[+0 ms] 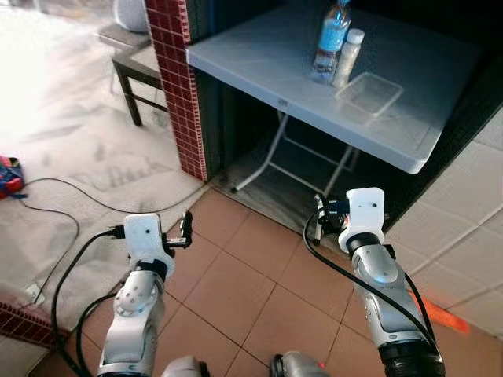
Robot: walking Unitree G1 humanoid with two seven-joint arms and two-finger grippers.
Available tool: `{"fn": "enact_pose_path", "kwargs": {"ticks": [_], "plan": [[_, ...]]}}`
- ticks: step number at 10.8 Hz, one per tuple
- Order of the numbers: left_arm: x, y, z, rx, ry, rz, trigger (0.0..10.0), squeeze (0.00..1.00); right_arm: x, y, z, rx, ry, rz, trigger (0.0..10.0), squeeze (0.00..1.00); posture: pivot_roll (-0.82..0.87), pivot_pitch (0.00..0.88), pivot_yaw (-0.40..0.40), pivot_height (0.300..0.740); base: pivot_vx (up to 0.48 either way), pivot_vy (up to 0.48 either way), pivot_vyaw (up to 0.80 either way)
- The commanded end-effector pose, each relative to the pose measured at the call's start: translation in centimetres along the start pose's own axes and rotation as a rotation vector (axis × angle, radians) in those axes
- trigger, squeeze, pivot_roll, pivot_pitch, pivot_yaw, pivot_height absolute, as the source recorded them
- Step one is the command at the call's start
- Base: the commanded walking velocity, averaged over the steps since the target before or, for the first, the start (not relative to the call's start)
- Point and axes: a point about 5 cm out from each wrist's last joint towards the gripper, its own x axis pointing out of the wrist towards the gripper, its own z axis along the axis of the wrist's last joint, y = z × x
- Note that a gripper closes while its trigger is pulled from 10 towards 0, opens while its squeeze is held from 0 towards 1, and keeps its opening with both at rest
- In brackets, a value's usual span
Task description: Restocking fridge
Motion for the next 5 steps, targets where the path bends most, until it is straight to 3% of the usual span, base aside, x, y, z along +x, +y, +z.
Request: {"fn": "enact_pose_path", "kwargs": {"ticks": [1,5], "plan": [[-0.03,-0.04,0.28,0.010,-0.013,0.001,10.0,0.00,0.08,-0.08,0.55,0.005,-0.022,-0.004,10.0,0.21,-0.02,0.078,-0.021,0.740,0.000,0.000,0.00],[0.05,0.17,0.42,0.014,-0.021,0.012,10.0,0.00,-0.08,-0.10,0.43,0.007,-0.020,-0.007,10.0,0.21,-0.02,0.086,-0.015,0.740,0.000,0.000,0.00]]}}
